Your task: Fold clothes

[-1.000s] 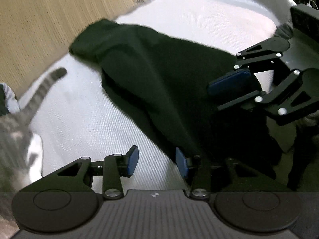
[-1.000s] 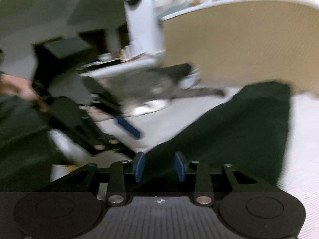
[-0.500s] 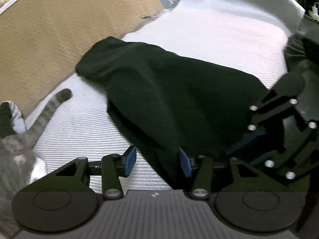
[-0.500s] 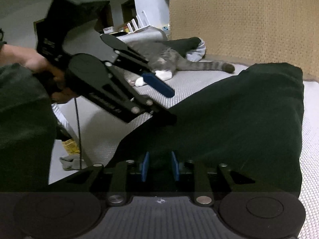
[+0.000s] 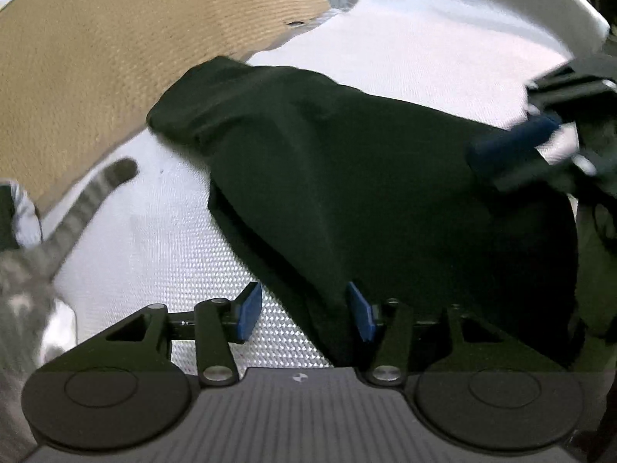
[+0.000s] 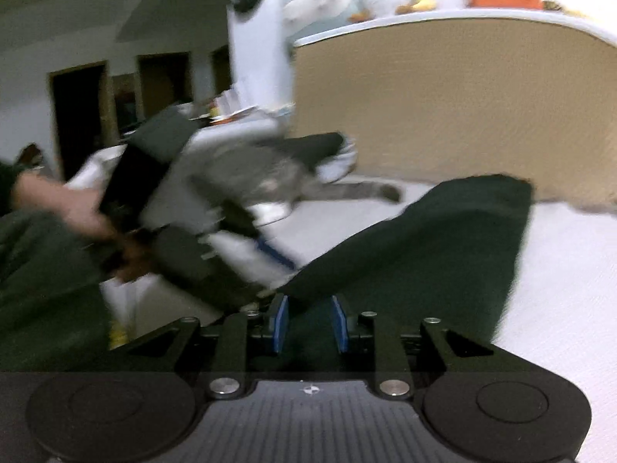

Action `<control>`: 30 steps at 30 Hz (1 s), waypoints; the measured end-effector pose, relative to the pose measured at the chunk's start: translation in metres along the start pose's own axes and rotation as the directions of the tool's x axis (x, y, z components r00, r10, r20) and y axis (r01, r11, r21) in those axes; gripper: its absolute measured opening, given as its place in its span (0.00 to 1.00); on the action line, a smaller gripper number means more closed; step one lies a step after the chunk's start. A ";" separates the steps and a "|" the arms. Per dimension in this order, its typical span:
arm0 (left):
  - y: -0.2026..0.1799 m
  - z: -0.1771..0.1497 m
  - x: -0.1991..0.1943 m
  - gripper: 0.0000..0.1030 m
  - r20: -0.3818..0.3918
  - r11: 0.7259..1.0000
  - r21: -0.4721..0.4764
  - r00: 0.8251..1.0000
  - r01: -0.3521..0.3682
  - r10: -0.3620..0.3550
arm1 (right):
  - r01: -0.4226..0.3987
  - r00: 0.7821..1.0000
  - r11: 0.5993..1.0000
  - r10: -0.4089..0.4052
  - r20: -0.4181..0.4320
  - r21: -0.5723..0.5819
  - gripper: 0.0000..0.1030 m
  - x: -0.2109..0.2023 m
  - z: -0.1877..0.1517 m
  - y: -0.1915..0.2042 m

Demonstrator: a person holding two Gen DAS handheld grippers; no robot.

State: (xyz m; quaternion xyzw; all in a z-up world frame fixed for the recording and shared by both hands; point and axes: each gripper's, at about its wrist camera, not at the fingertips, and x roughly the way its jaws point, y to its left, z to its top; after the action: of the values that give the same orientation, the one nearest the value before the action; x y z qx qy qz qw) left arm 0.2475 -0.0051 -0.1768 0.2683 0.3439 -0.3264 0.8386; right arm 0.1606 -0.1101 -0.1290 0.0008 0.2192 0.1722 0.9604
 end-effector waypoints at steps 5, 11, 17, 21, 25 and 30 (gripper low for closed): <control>0.001 -0.005 0.001 0.53 0.001 0.999 -0.045 1.000 0.012 -0.012 | 0.101 0.992 0.993 -0.105 -0.075 -0.053 0.29 0.033 0.027 -0.030; 0.001 -0.006 0.003 0.53 0.005 0.998 -0.064 1.000 0.017 -0.017 | 0.115 0.983 0.983 -0.134 -0.126 -0.143 0.26 0.087 0.054 -0.051; 0.000 -0.004 0.000 0.53 0.011 0.998 -0.067 1.000 0.017 -0.016 | 0.123 0.969 0.971 -0.162 -0.186 -0.203 0.25 0.134 0.062 -0.057; 0.001 -0.004 0.000 0.53 0.015 0.997 -0.078 1.000 0.021 -0.020 | 0.101 0.944 0.962 -0.174 -0.281 -0.254 0.25 0.166 0.050 -0.056; 0.004 -0.006 0.001 0.53 0.022 0.995 -0.099 0.999 0.031 -0.028 | 0.086 0.940 0.918 -0.203 -0.273 -0.386 0.22 0.175 0.050 -0.041; -0.001 -0.005 0.000 0.54 0.031 0.997 -0.071 0.999 0.019 -0.017 | 0.061 0.960 0.942 -0.147 -0.240 -0.330 0.21 0.171 0.064 -0.044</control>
State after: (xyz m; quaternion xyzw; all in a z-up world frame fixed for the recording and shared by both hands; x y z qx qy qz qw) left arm 0.2445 -0.0022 -0.1797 0.2303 0.3447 -0.3257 0.8497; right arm 0.3467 -0.0902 -0.1468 -0.1892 0.3126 0.1526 0.9183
